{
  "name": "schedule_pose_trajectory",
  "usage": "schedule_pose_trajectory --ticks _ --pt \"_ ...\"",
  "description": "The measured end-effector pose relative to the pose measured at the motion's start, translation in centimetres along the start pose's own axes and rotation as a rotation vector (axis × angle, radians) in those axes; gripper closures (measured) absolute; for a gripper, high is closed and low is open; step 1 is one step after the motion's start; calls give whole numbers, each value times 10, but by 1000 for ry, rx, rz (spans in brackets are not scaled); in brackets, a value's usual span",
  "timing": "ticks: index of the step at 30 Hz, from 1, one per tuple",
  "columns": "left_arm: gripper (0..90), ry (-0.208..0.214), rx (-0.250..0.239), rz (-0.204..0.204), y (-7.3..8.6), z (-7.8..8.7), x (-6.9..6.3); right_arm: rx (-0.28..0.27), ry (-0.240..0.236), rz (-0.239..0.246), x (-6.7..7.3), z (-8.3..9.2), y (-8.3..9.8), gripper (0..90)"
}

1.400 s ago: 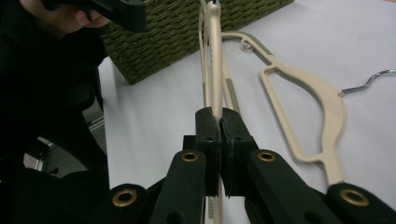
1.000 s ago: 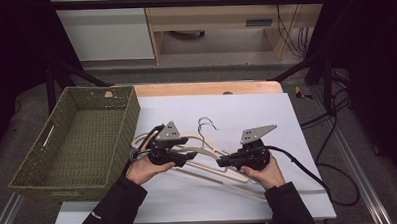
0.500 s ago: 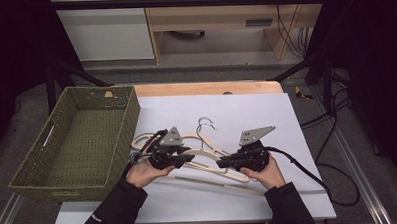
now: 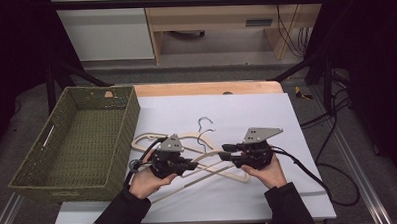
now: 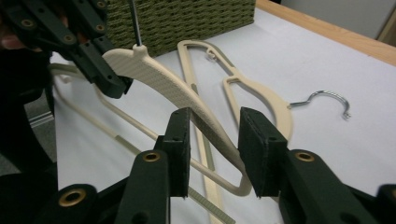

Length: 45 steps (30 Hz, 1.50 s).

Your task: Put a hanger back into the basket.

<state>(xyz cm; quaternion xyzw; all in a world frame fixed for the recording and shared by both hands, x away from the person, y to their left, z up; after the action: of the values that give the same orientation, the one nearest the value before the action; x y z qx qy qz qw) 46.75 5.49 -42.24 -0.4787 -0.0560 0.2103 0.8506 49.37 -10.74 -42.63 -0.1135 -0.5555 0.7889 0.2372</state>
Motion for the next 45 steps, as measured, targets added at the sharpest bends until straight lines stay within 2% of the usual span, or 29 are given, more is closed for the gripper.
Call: schedule_pose_trajectory --ticks 3,4,6,7,8,9,10,14,15,16,18,19,20,21,22,27,32,38,42,45 --pt "860 -34 -26 0 -3 4 1 -27 39 2 -4 6 -4 566" --pt "860 -44 -44 11 -5 6 1 -58 77 4 -8 15 -9 507" --pt "860 -73 -78 20 -10 12 2 -89 116 0 -11 25 -13 425" --pt "860 -91 -88 20 -12 16 3 -89 116 0 -11 25 -13 425" --pt "860 -111 -100 18 -15 20 4 -106 139 -1 -13 30 -15 388" --pt "860 -137 -113 19 -20 28 6 -130 186 -14 -19 39 -16 310" --pt "860 -137 -113 19 -20 28 6 -130 186 -14 -19 39 -16 310" --pt "860 -185 -134 11 -34 45 11 -157 255 -49 -29 53 -12 210" --pt "860 -204 -146 3 -43 55 13 -162 277 -60 -33 58 -9 179" --pt "860 -204 -146 3 -43 55 13 -167 288 -64 -35 61 -8 167" --pt "860 -210 -163 0 -52 67 14 -167 306 -72 -38 65 -5 152" --pt "860 -219 -185 -12 -61 79 16 -168 322 -75 -39 67 -4 145" --pt "860 -219 -185 -12 -61 79 16 -174 343 -77 -41 69 -4 142" --pt "860 -222 -195 -18 -65 85 17 -174 343 -77 -41 69 -4 142" --pt "860 -227 -203 -20 -68 91 18 -185 365 -89 -44 73 -3 131" --pt "860 -265 -219 -19 -80 118 34 -201 397 -116 -48 81 0 96" --pt "860 -287 -235 -4 -85 144 55 -210 408 -132 -50 84 4 85" --pt "860 -358 -249 31 -77 173 83 -210 415 -132 -51 86 7 80" --pt "860 -394 -266 66 -66 195 105 -205 420 -143 -53 85 9 79" --pt "860 -403 -267 71 -61 202 111 -203 422 -142 -53 84 10 78"
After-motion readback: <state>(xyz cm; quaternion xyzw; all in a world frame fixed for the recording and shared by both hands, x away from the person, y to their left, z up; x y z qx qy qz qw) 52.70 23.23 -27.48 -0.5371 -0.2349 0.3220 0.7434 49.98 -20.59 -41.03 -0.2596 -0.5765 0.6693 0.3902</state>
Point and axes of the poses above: each handheld gripper's, and its own axes: z roughly backward along the jaws, y roughly out of its underside, x roughly to its left, the point moved 8 cm from there along -z, roughly forward along the jaws, and after that the axes turned 7 degrees about -x, right-handed, at the moved point
